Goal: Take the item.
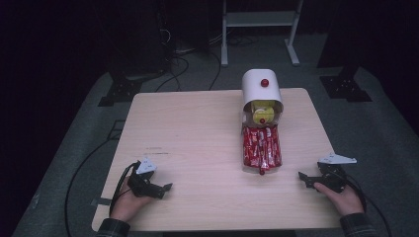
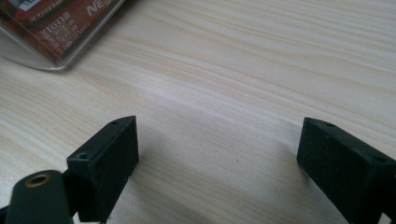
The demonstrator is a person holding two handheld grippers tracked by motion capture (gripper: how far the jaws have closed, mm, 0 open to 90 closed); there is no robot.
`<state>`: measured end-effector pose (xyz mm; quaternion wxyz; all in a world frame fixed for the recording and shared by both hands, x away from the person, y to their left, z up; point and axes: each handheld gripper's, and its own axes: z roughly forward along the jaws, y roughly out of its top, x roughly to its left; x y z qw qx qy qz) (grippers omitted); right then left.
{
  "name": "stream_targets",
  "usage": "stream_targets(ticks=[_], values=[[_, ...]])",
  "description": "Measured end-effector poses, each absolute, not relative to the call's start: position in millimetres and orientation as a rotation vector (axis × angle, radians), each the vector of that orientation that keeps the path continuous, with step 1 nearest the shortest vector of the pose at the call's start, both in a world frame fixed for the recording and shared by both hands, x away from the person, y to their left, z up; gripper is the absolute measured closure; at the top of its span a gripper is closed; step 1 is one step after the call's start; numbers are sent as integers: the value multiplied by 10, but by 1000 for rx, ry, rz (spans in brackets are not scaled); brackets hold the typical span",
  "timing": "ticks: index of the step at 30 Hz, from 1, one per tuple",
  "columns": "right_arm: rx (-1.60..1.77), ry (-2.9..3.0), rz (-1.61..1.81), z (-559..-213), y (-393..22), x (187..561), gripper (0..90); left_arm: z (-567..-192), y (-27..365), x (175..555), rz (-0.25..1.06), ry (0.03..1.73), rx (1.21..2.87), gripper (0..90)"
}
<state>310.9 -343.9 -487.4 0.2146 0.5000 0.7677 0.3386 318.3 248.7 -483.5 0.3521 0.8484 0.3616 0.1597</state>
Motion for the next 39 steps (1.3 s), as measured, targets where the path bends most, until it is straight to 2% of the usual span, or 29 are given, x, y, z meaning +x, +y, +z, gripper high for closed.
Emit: stream_targets(ticks=[39], values=[[1396, 2137, 963, -4749, -3452, 3112, 128, -4834, 2488, 3181, 414, 934, 2196, 0]])
